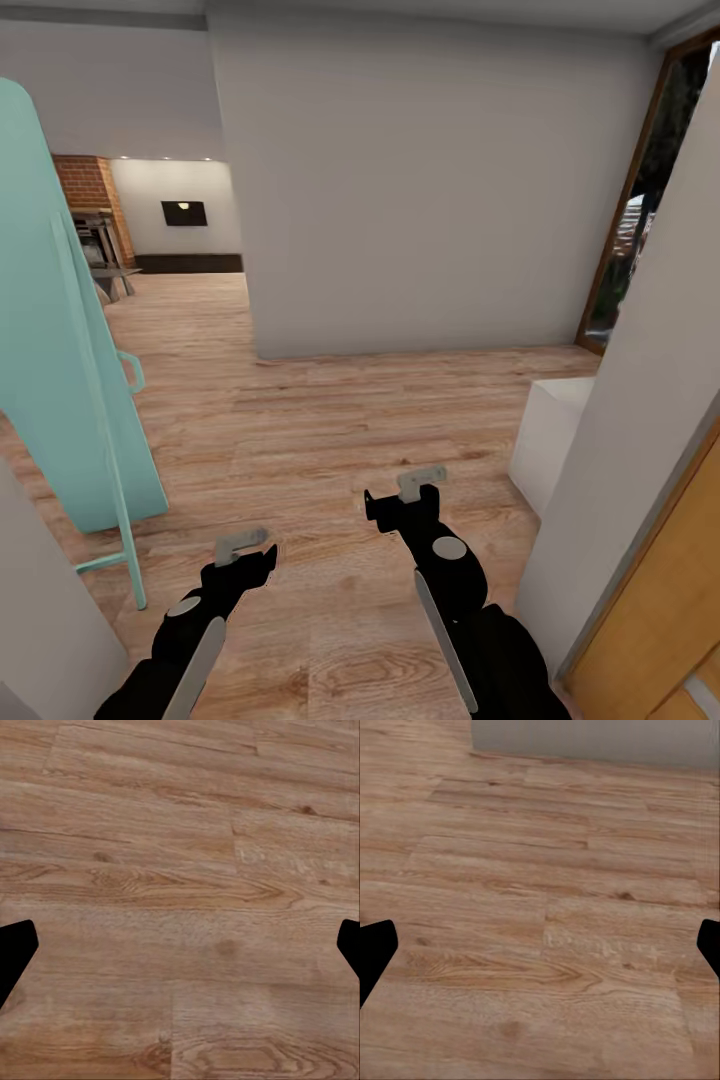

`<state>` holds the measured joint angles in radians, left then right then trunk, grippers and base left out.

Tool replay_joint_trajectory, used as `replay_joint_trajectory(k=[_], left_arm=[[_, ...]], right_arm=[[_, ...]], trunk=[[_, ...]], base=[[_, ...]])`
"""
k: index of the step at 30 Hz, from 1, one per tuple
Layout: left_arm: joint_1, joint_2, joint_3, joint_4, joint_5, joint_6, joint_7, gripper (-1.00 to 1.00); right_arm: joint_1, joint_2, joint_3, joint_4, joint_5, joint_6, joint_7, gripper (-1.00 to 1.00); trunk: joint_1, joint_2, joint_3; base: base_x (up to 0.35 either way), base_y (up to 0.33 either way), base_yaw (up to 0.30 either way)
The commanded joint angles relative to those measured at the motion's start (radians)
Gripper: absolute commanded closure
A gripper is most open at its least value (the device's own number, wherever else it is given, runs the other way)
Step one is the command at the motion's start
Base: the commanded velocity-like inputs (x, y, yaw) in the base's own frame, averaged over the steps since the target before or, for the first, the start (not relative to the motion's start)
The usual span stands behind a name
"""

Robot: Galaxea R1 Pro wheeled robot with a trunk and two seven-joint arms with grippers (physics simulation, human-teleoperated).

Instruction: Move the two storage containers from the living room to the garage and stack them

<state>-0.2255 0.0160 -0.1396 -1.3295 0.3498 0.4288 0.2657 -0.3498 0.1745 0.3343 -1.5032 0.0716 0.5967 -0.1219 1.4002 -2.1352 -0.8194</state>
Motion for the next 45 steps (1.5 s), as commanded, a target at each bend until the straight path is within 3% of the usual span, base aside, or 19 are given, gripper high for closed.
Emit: replay_joint_trajectory(k=[1,18,29,35,45], left_arm=[[0.000,0.000,0.000,0.001,0.000,-0.001,0.000,-1.00],[0.000,0.000,-0.003,-0.026,0.001,-0.010,0.000,-1.00],[0.000,0.002,-0.007,-0.050,-0.001,-0.038,0.000,-1.00],[0.000,0.004,-0.005,-0.038,-0.002,-0.039,0.000,-1.00],[0.000,0.004,-0.005,-0.034,-0.001,-0.039,0.000,-1.00]], right_arm=[[0.000,0.000,0.000,-0.001,0.000,0.000,0.001,-1.00],[0.000,0.000,-0.001,-0.016,-0.003,0.013,0.002,-1.00],[0.000,0.000,0.000,-0.021,-0.004,0.086,0.003,-1.00],[0.000,0.000,-0.003,-0.021,-0.003,0.090,0.060,-1.00],[0.000,0.000,-0.002,-0.022,-0.001,0.087,0.075,-1.00]], trunk=[[0.000,0.000,0.000],[0.000,0.000,0.000],[0.000,0.000,0.000],[0.000,0.000,0.000],[0.000,0.000,0.000]], base=[[0.326,0.147,0.259],[0.335,0.023,0.099],[0.338,0.000,0.000],[0.338,0.000,0.000],[0.338,0.000,0.000]])
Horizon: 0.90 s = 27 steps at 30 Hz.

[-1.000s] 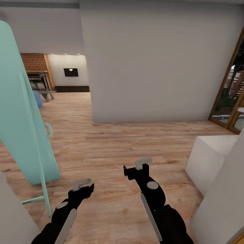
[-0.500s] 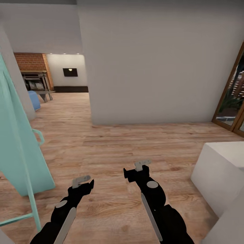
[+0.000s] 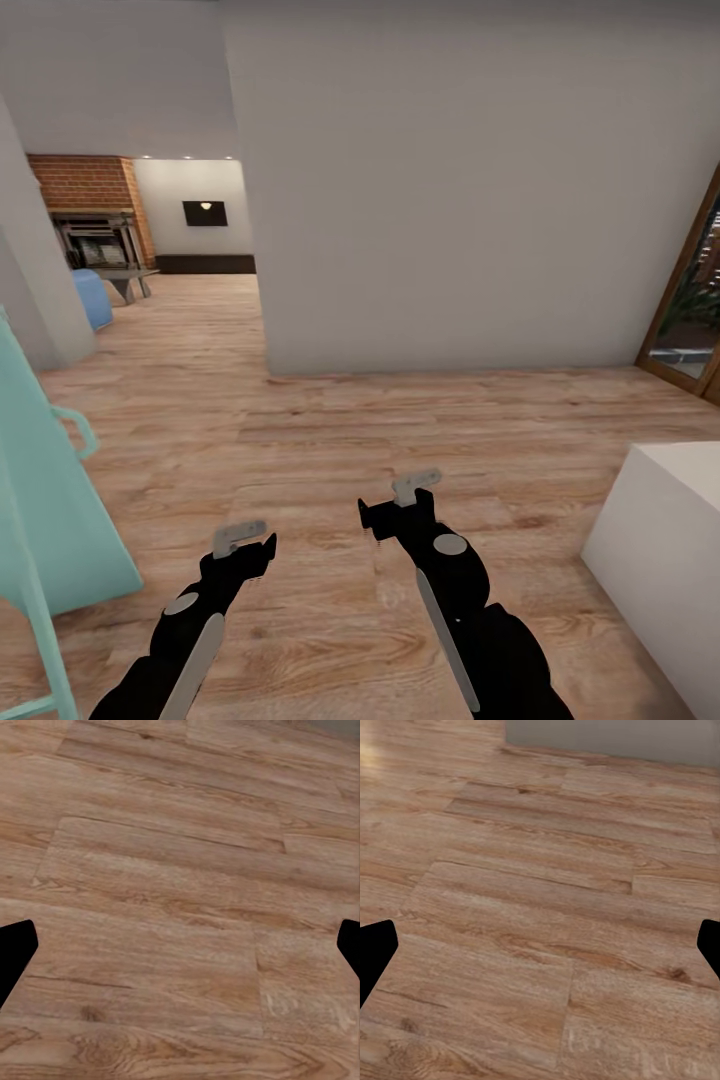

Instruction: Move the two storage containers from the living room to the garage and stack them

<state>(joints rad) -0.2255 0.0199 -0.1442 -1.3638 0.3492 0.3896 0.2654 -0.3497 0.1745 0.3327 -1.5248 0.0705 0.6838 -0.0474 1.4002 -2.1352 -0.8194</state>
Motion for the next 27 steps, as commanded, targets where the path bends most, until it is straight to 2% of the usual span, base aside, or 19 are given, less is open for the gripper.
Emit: replay_joint_trajectory(k=[1,27], left_arm=[[0.000,0.000,0.000,0.000,0.000,0.000,0.000,-1.00],[0.000,0.001,0.002,0.003,0.004,0.002,-0.006,-1.00]], right_arm=[[0.000,0.000,0.000,0.000,0.000,0.000,0.000,-1.00],[0.000,0.000,0.003,0.000,0.002,-0.005,0.001,-1.00]], trunk=[[0.000,0.000,0.000],[0.000,0.000,0.000]], base=[[0.338,0.000,0.000],[0.338,0.000,0.000]])
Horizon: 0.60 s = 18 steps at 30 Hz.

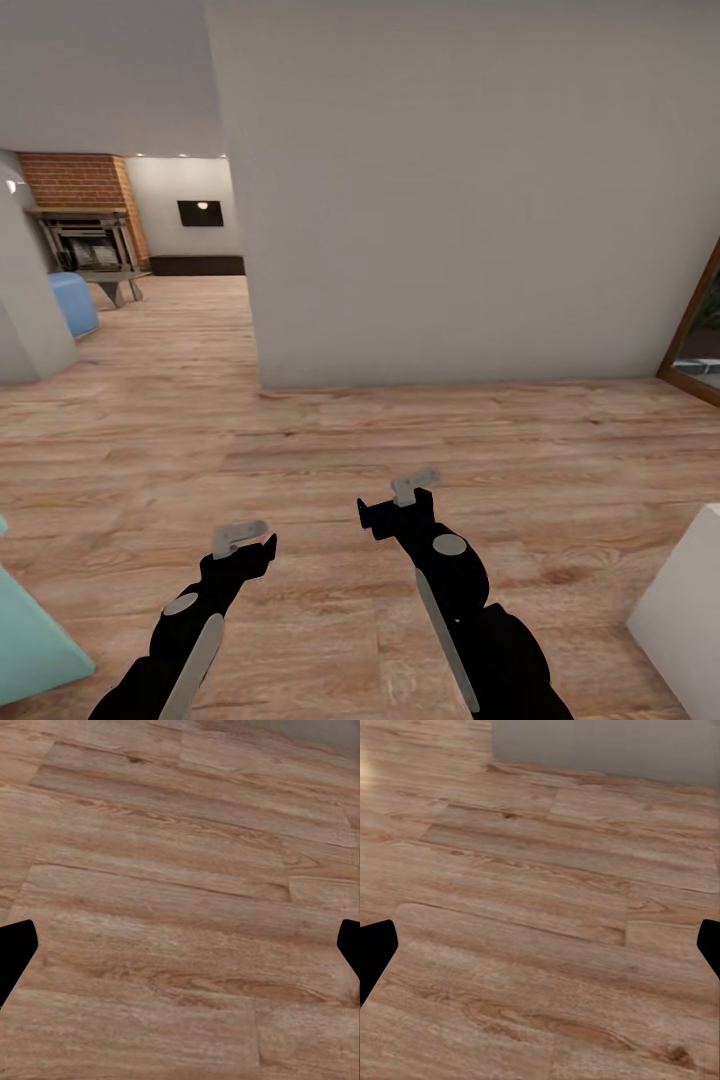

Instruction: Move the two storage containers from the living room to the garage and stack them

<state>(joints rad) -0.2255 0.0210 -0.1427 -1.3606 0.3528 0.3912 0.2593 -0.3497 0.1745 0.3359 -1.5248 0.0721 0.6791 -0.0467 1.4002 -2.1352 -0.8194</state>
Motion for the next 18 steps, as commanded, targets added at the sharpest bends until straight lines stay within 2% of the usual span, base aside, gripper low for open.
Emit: replay_joint_trajectory(k=[1,18], left_arm=[[0.000,0.000,0.001,0.000,0.000,0.000,0.000,-1.00],[0.000,0.000,0.000,0.002,0.000,0.000,-0.001,-1.00]], right_arm=[[0.000,0.000,0.000,0.000,0.000,0.000,0.000,-1.00],[0.000,0.000,0.000,0.000,0.000,0.000,0.001,-1.00]], trunk=[[0.000,0.000,0.000],[0.000,0.000,0.000]], base=[[0.338,0.000,0.000],[0.338,0.000,0.000]])
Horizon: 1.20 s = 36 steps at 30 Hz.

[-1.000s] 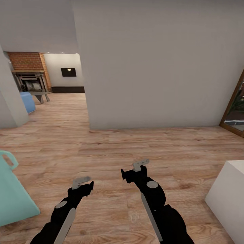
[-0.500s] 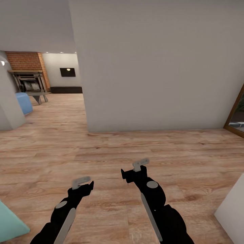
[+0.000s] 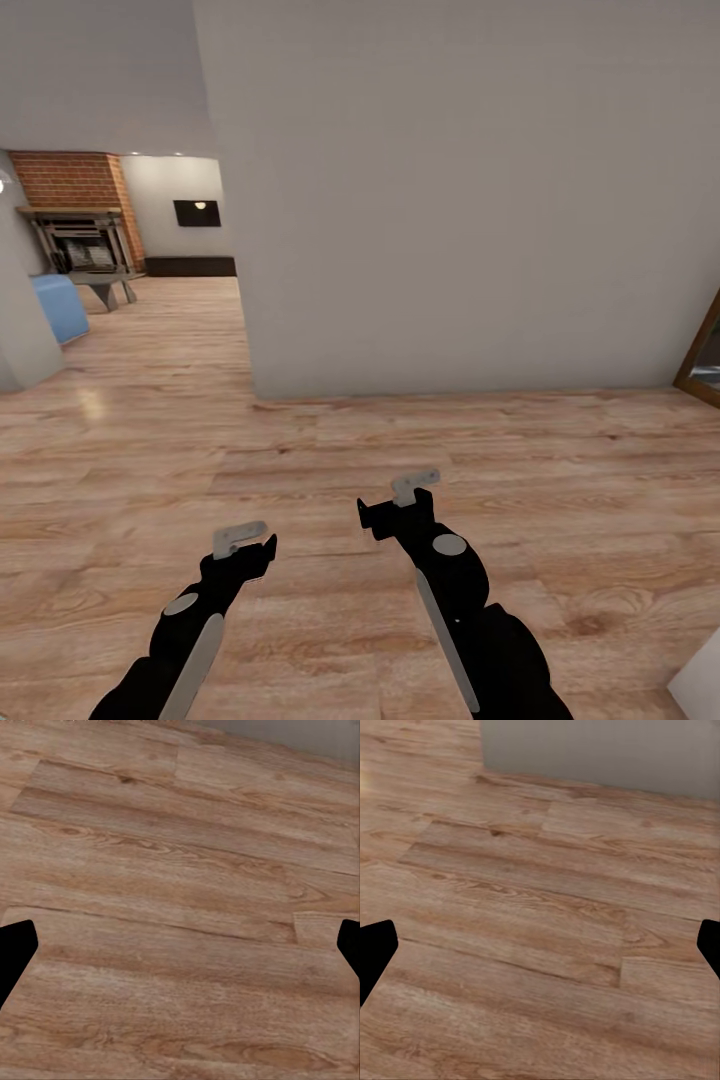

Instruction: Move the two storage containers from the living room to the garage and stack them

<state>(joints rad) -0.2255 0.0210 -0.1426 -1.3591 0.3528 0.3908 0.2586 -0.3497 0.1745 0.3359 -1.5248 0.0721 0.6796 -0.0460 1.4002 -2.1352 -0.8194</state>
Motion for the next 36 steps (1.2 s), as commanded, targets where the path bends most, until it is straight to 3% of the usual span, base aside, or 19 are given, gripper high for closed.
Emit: replay_joint_trajectory(k=[1,20,27,36], left_arm=[[0.000,0.000,0.000,0.000,0.000,0.000,0.000,-1.00],[0.000,0.000,0.000,0.000,0.000,0.000,-0.001,-1.00],[0.000,0.000,0.000,0.000,0.001,0.000,-0.001,-1.00],[0.000,0.000,0.000,0.001,0.001,0.000,-0.001,-1.00]], right_arm=[[0.000,0.000,0.000,0.000,0.000,0.000,0.000,-1.00],[0.000,0.000,0.004,0.000,0.000,0.000,0.000,-1.00],[0.000,0.000,0.060,-0.002,0.001,0.000,-0.001,-1.00],[0.000,0.000,0.072,-0.027,0.000,0.000,-0.002,-1.00]], trunk=[[0.000,0.000,0.000],[0.000,0.000,0.000],[0.000,0.000,0.000],[0.000,0.000,0.000]], base=[[0.338,0.000,0.000],[0.338,0.000,0.000],[0.338,0.000,0.000],[0.338,0.029,0.000]])
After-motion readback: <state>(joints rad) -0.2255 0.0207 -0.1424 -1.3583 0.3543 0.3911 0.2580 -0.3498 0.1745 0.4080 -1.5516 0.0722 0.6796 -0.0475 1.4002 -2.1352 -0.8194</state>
